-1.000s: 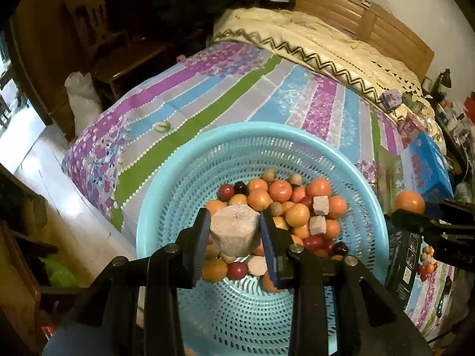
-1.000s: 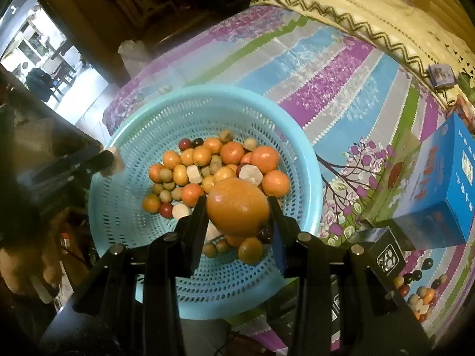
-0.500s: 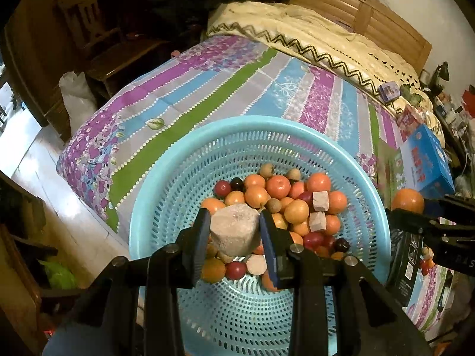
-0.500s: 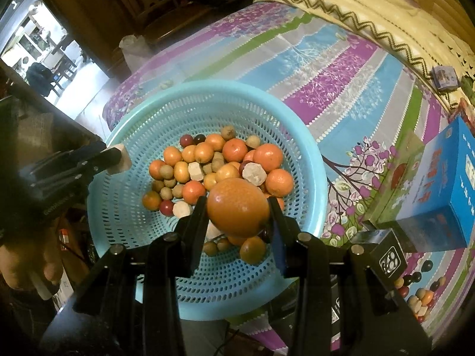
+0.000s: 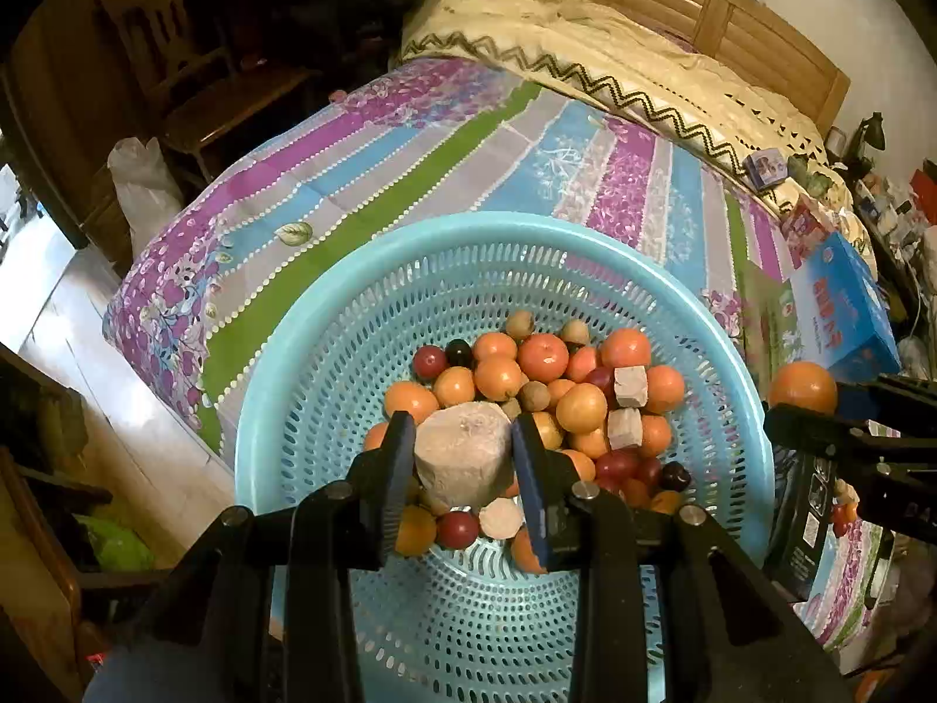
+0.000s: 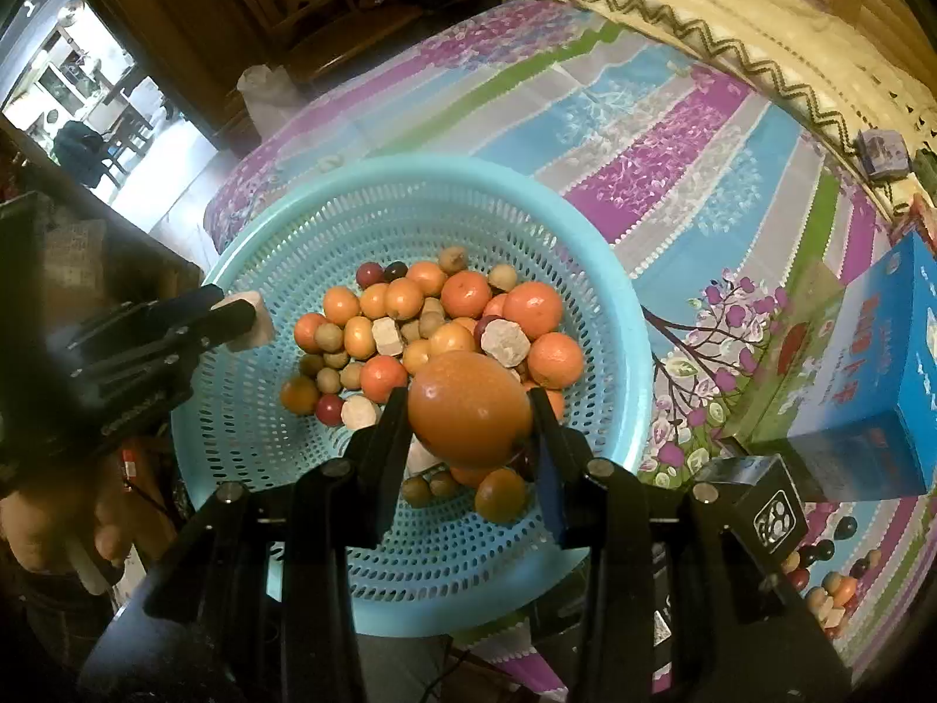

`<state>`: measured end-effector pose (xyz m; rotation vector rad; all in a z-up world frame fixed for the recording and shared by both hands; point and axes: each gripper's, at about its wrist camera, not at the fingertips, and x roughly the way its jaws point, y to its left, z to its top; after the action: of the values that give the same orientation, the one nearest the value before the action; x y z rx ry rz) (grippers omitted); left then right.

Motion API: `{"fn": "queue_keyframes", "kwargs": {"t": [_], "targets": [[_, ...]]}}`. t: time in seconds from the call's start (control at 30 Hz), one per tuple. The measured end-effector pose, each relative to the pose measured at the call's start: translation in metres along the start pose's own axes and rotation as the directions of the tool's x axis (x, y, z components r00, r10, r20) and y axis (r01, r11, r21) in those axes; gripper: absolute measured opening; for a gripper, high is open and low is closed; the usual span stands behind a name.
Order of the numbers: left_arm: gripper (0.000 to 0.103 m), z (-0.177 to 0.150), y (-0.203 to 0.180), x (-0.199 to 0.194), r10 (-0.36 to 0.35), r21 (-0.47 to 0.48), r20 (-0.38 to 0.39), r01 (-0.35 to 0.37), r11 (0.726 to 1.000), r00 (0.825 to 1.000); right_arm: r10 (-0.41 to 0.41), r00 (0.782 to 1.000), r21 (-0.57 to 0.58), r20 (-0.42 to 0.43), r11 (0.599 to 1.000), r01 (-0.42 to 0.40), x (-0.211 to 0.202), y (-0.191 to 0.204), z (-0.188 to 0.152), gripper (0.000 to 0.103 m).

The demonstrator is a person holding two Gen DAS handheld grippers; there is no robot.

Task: Organize fruits
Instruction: 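Open both tools to drop the orange and pale fruit into the basket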

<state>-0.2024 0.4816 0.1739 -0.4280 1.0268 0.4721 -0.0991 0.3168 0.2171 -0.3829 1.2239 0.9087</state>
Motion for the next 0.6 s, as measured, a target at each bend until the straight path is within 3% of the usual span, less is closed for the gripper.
{"fn": "queue_keyframes", "kwargs": {"t": [0.27,0.37,0.5,0.6], "targets": [[0.035,-0.001,0.002,0.007,0.006,-0.006,-0.021,-0.006,1.0,1.0,0.011,1.0,-0.004,0.0,1.0,-0.011,0.003,0.001,-0.001,0.04],[0.045,0.0,0.003,0.008,0.008,-0.004,-0.017,-0.008,1.0,1.0,0.018,1.0,-0.006,0.009,1.0,-0.018,0.003,0.001,0.0,0.041],[0.049,-0.001,0.003,0.01,0.009,-0.012,-0.016,-0.01,1.0,1.0,0.027,0.999,-0.006,0.018,1.0,-0.027,0.001,0.0,0.001,0.055],[0.05,-0.001,0.004,0.011,0.01,-0.016,-0.017,-0.01,1.0,1.0,0.031,0.999,-0.007,0.017,0.999,-0.031,0.001,-0.001,0.001,0.055]]}}
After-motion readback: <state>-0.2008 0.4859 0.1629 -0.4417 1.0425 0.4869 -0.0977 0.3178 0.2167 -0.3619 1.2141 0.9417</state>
